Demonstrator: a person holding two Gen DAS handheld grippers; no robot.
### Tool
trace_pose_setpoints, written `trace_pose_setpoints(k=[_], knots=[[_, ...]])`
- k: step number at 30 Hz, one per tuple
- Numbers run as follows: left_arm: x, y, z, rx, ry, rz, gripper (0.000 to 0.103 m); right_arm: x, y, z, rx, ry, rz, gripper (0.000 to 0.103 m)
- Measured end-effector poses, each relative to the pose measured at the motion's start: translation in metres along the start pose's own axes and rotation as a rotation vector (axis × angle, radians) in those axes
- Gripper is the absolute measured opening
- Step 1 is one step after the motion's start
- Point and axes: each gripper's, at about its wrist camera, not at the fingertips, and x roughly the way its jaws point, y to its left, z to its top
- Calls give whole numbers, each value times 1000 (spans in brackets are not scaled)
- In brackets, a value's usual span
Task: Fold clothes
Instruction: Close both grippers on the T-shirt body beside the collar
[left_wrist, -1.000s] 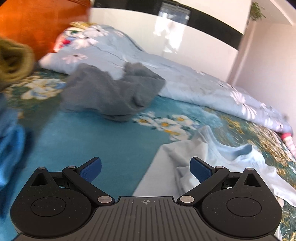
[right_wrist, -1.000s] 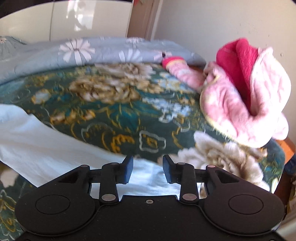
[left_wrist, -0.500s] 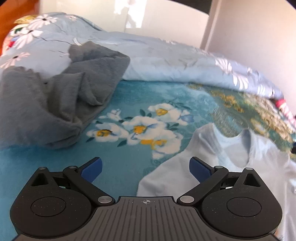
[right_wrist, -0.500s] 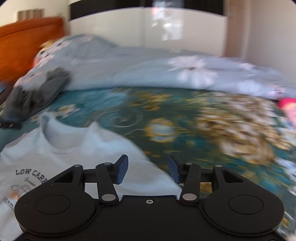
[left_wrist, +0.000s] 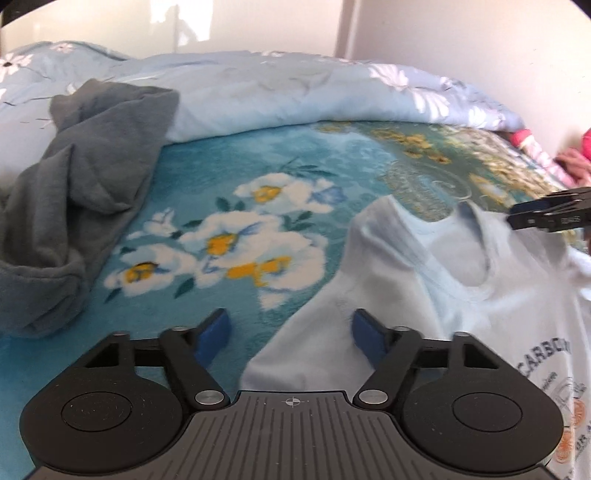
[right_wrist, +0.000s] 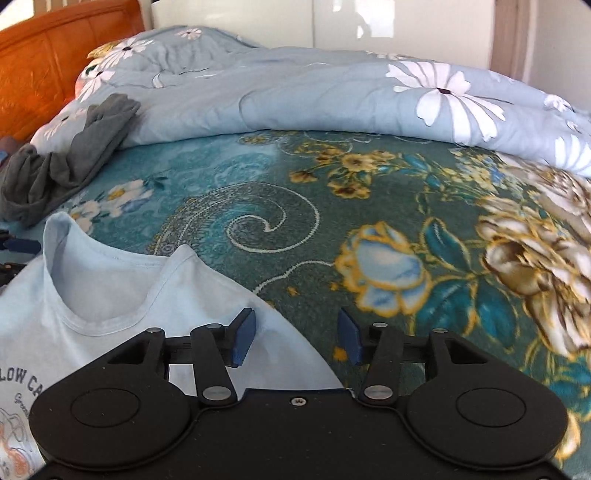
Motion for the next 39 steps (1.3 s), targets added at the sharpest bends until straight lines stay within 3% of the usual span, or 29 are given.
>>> trace_pose_setpoints(k=[3, 6, 7, 8, 9, 10, 11, 15, 20, 25, 28, 30, 34, 36, 39], knots=[[-1, -2, 0, -7, 6, -45, 43, 0, 0, 3, 10, 9, 29, 50], [-1, -6, -2, -5, 6, -66, 38, 1, 5, 2, -3, 29, 84, 49], [-1, -7, -2, -11, 3, -67, 36, 0, 8, 1, -27, 36, 80, 47], [-2, -7, -3, -26, -1, -65, 31, -1, 11, 1, -47, 42, 76, 37], [-3, -9, -3, -31, -7, -49, 21, -1, 13, 0, -54, 45, 71, 19], [-5, -12, -4, -25, -16, -24, 14, -3, 14, 1, -52, 47, 70, 10], [-6, -15, -5, -19, -24, 1, 3, -5, 15, 1, -55, 46, 65, 7], [-20, -29, -4, 58, -98, 120, 2, -15, 27, 3, -117, 20, 12, 5], [-38, -13, 24, 12, -212, 244, 0, -30, 42, 25, -227, -55, -67, 4], [-41, 3, 44, -27, -226, 246, 0, -27, 40, 59, -250, -91, -149, 4], [-30, 13, 47, -78, -162, 141, 3, -17, 31, 70, -218, -70, -166, 4], [-17, 20, 46, -140, -106, 82, 17, -10, 28, 70, -202, -50, -155, 4], [0, 19, 36, -134, -55, 13, 34, -4, 28, 61, -200, -46, -153, 4], [7, 16, 32, -138, -18, -24, 57, -5, 24, 59, -196, -41, -151, 4], [15, 8, 26, -100, 7, -36, 55, -7, 22, 57, -184, -43, -143, 4]])
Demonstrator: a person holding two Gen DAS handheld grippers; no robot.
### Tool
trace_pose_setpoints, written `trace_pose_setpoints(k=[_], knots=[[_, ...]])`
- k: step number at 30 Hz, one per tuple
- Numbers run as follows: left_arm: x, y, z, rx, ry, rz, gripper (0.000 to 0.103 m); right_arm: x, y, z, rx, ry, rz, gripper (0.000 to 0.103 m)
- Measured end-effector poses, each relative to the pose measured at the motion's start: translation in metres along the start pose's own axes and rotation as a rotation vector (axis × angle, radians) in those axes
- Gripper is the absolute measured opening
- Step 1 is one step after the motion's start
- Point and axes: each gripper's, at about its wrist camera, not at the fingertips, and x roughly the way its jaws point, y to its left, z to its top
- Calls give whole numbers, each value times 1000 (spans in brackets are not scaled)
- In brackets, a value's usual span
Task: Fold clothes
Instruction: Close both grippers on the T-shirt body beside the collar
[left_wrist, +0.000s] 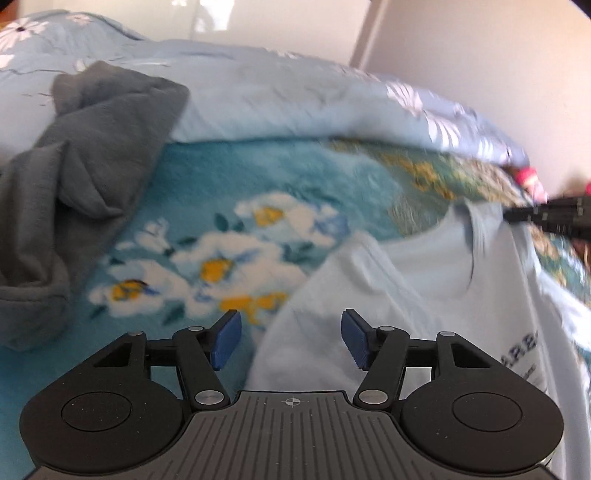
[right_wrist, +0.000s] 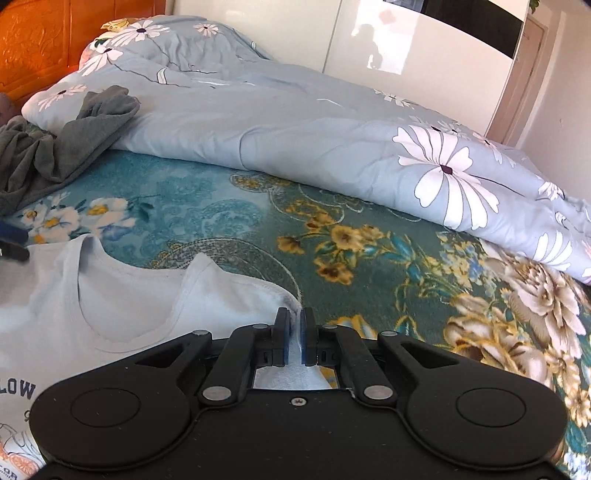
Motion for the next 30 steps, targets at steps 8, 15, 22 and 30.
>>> trace_pose_setpoints(k=[8, 15, 22, 30], knots=[[-6, -26, -9, 78, -55, 94, 1, -2, 2, -4, -7, -3, -2, 4], [-17, -33, 12, 103, -182, 274, 1, -5, 1, 8, -30, -31, -22, 4], [-5, -30, 67, 153, -235, 386, 1, 3, -3, 47, -74, -80, -91, 4], [53, -22, 69, 197, -88, 518, 1, 48, 9, 57, -85, -24, -109, 4]])
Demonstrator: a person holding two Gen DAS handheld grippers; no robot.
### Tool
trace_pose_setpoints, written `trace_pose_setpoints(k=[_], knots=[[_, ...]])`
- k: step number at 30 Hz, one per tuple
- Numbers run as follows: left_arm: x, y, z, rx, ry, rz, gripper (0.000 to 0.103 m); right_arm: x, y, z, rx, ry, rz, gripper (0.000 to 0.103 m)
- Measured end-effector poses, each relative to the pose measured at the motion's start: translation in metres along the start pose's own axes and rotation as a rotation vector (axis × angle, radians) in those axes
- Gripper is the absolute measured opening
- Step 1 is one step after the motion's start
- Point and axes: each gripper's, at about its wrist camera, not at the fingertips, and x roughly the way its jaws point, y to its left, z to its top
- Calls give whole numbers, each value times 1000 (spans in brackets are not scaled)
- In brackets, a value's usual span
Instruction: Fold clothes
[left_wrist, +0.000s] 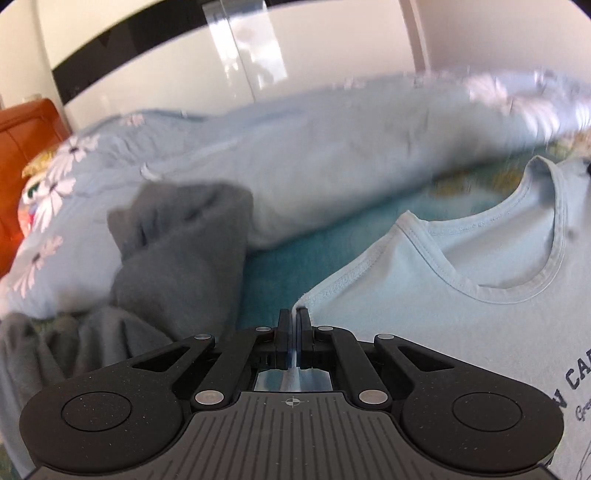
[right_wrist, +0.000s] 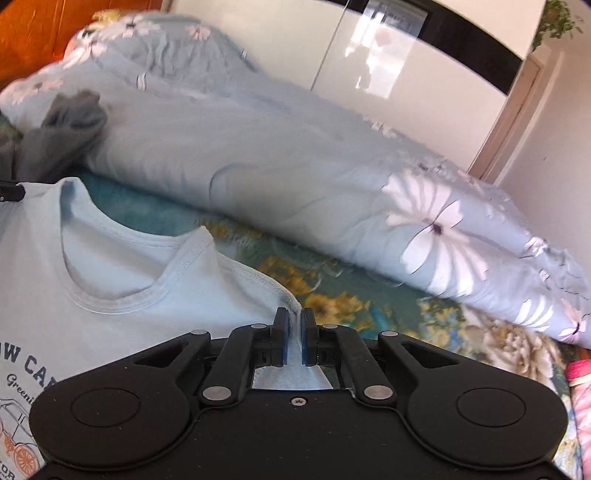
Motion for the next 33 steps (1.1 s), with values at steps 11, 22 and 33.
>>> trace_pose_setpoints(k=[11, 22, 33], knots=[[-27, 15, -22, -125, 7, -110, 60, -1, -1, -22, 62, -6, 13, 25], [-201, 40, -114, -377, -231, -155, 102, -182, -66, -163, 391, -111, -188, 44], [-281, 66, -157, -589, -180, -180, 103, -246, -106, -309, 943, 61, -351, 49]])
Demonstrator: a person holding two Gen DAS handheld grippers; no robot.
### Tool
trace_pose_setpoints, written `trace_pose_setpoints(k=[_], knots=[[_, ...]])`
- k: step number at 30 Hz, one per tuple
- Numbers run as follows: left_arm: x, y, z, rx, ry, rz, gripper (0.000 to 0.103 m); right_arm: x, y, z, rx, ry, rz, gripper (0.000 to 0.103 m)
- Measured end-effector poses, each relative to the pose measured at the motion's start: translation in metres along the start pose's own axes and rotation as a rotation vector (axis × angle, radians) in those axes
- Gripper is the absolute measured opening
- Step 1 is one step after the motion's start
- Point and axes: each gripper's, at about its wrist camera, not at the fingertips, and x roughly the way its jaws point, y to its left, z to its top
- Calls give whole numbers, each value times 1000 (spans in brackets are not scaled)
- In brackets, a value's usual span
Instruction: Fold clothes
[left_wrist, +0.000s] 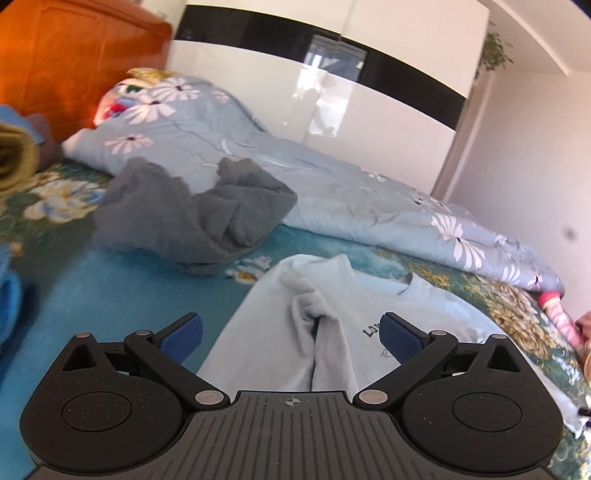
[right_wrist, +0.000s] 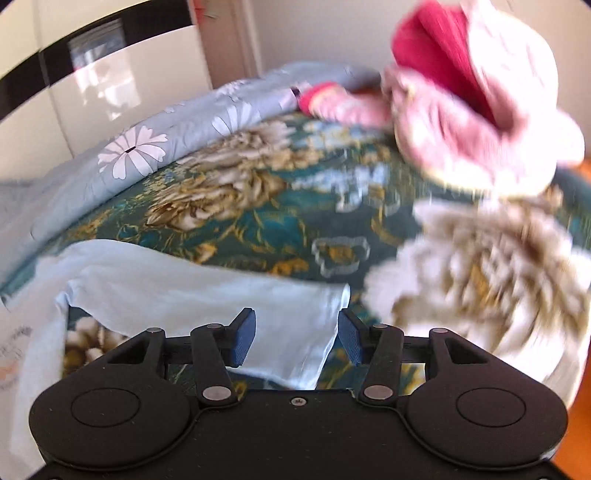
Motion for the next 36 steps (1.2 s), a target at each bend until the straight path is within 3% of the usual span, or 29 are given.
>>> trace_pose_setpoints(k=[5, 7, 10, 12, 15, 19, 26, 30, 34, 36], knots=[[-40, 9, -3, 16, -23, 33, 103, 8, 8, -21, 61, 27, 6, 48], [-54, 15, -4, 15, -20, 55, 103, 9, 9, -25, 85, 18, -4, 43], [-67, 28, -6, -23, -11, 76, 103, 12, -1, -21, 148, 23, -3, 10], [-70, 35, -7, -42, -2, 91, 103, 15, -9, -15, 183, 38, 19, 7], [-71, 40, -8, -63, 13, 111, 103, 15, -9, -6, 120, 28, 15, 4], [-67, 42, -12, -65, 28, 127, 103, 12, -15, 15, 67, -49, -39, 3], [-48, 43, -27, -38, 96, 161, 103, 29, -11, 30, -27, -42, -37, 5], [-36, 47, -43, -22, 154, 177, 103, 20, -9, 28, -42, -47, -1, 22], [-22, 51, -63, 28, 220, 222, 102, -10, -3, 21, -126, -96, 14, 25], [-18, 52, -73, 48, 244, 227, 101, -26, 0, 18, -160, -116, 34, 34]])
